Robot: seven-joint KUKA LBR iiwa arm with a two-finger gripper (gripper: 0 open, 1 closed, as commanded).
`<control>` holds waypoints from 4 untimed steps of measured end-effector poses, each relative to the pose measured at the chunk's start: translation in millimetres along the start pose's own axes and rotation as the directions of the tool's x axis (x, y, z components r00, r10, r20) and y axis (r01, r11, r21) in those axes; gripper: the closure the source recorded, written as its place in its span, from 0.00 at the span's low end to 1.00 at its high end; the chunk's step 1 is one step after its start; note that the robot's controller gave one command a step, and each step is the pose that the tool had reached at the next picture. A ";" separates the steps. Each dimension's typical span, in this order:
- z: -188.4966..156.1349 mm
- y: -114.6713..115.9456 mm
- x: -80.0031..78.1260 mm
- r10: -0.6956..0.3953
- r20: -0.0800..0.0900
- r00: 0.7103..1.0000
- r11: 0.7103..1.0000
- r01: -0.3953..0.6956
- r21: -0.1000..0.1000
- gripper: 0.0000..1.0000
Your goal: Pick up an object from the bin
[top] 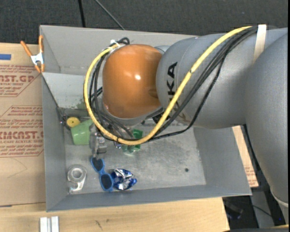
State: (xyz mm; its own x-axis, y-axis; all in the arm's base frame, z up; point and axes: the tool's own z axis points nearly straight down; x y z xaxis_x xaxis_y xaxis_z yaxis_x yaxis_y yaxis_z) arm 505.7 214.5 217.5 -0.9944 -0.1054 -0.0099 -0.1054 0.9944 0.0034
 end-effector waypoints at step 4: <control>55.5 -2.7 6.0 0.569 -0.008 0.823 0.823 -0.569 0.011 1.00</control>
Offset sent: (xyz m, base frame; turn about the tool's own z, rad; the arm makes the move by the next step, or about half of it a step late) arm 0.0267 -0.0015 0.1452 -0.1169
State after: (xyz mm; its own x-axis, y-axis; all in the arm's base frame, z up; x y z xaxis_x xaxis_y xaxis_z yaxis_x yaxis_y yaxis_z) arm 500.6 211.4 162.0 -0.8779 0.4788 0.0014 0.4788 0.8779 -0.0022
